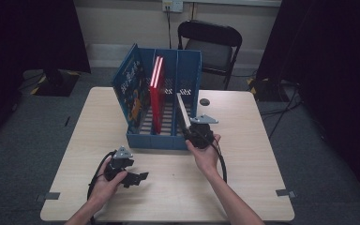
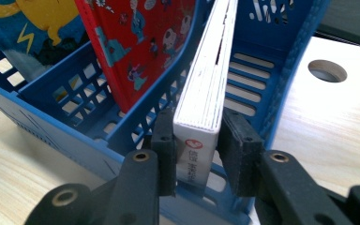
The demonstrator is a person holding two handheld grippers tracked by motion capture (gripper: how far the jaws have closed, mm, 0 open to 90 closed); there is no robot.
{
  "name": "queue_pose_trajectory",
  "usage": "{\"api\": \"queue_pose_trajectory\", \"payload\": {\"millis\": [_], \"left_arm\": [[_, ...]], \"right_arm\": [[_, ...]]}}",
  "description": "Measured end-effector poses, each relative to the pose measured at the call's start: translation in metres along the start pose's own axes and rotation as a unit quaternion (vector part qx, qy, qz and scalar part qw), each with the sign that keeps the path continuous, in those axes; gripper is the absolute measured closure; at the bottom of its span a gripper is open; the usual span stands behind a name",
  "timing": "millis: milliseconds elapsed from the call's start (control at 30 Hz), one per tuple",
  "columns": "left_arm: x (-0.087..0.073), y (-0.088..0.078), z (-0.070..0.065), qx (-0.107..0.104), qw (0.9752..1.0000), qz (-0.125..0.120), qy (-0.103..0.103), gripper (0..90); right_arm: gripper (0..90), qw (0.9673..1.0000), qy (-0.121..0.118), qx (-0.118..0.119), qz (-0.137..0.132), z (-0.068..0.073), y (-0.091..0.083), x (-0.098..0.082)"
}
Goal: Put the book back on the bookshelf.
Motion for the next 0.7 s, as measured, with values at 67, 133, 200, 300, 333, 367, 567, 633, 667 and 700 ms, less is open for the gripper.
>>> {"api": "queue_pose_trajectory", "payload": {"millis": [67, 133, 200, 300, 333, 367, 567, 633, 667, 700], "left_arm": [[0.0, 0.0, -0.003, -0.005, 1.0, -0.001, -0.003, 17.2], [0.001, 0.001, -0.005, -0.007, 1.0, -0.002, -0.003, 17.2], [0.001, 0.001, -0.006, -0.009, 1.0, 0.001, 0.002, 17.2], [0.001, 0.003, -0.007, -0.009, 0.9999, 0.004, 0.003, 17.3], [0.001, 0.004, -0.007, -0.008, 1.0, 0.004, 0.004, 17.3], [0.0, 0.004, -0.006, -0.007, 1.0, 0.004, 0.001, 17.3], [-0.002, 0.001, -0.002, -0.001, 1.0, 0.004, -0.001, 17.3], [-0.002, -0.001, -0.001, -0.001, 1.0, 0.001, -0.005, 17.3], [-0.001, -0.001, 0.0, 0.001, 1.0, 0.0, -0.005, 17.3], [-0.002, -0.002, 0.0, 0.001, 1.0, 0.0, -0.006, 17.3]], "right_arm": [[68.8, 1.0, 0.001, -0.001, -0.001, 0.0, 0.003, 0.002], [68.4, 1.0, -0.001, -0.001, -0.002, 0.0, 0.007, 0.004], [68.2, 1.0, 0.001, 0.0, -0.001, -0.001, 0.009, 0.006], [67.8, 1.0, 0.002, 0.001, -0.001, -0.002, 0.014, 0.009], [67.7, 1.0, 0.001, 0.001, 0.0, -0.002, 0.015, 0.01], [67.6, 1.0, 0.002, 0.0, 0.001, -0.002, 0.017, 0.011], [65.2, 1.0, 0.004, 0.008, 0.001, 0.0, 0.024, 0.016], [64.4, 1.0, 0.001, 0.01, -0.001, 0.002, 0.025, 0.016], [64.3, 0.9999, 0.001, 0.012, -0.002, 0.002, 0.024, 0.015], [64.4, 0.9998, 0.002, 0.017, -0.003, 0.003, 0.023, 0.015]]}}
Point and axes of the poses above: each handheld gripper's, and its own axes: y roughly forward along the jaws, x roughly out of its top, z roughly to its left, the point moved 10 cm from there along y, roughly forward along the jaws, and after that the axes turned 12 degrees about -y, right-handed, at the moved point
